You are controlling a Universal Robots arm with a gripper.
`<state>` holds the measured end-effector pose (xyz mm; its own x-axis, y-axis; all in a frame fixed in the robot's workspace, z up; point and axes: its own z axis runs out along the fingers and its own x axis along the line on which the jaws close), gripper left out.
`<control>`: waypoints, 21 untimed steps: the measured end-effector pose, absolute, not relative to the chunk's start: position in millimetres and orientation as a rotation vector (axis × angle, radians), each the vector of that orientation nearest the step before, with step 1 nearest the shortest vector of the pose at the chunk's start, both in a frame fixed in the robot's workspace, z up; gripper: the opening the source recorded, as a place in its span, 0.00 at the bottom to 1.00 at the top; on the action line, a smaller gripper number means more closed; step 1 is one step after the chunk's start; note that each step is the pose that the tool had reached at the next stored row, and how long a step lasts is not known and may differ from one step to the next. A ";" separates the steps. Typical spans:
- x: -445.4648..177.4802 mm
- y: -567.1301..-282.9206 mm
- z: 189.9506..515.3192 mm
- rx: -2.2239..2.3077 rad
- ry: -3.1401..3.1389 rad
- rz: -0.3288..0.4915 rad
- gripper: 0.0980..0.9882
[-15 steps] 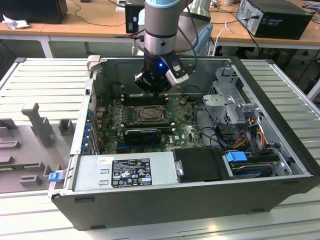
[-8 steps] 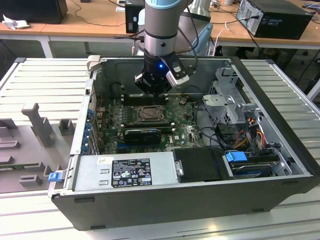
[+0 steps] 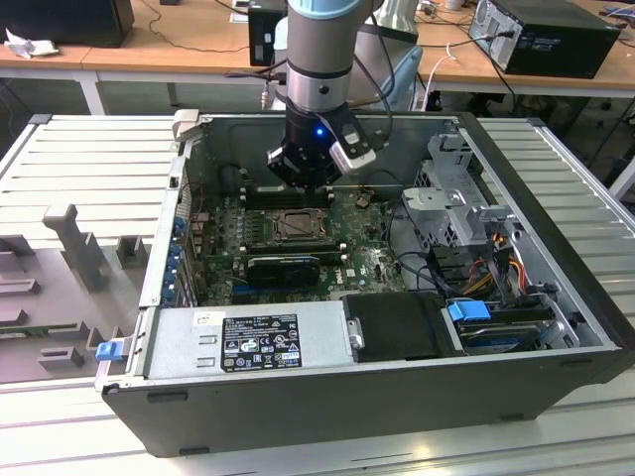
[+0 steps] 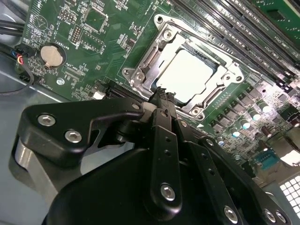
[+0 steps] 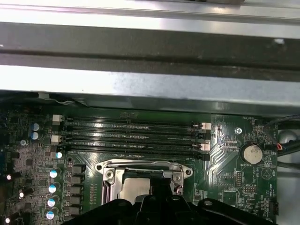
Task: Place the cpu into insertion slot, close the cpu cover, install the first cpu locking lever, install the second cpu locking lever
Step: 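Install the second cpu locking lever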
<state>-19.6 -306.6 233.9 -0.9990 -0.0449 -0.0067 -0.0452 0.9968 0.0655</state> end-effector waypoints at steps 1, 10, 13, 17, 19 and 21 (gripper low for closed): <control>-19.6 -307.5 233.9 -0.071 3.134 0.103 0.01; -19.6 -309.7 249.0 -0.071 3.134 0.106 0.01; -19.5 -310.9 251.8 -0.071 3.134 0.107 0.01; -19.6 -318.7 251.7 -0.071 3.134 0.107 0.01; -19.6 -324.0 251.5 -0.071 3.134 0.107 0.01; -19.6 -333.1 249.9 -0.071 3.134 0.108 0.01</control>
<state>-19.6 -333.1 249.9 -0.9990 -0.0448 -0.0063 -0.0451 0.9966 0.0688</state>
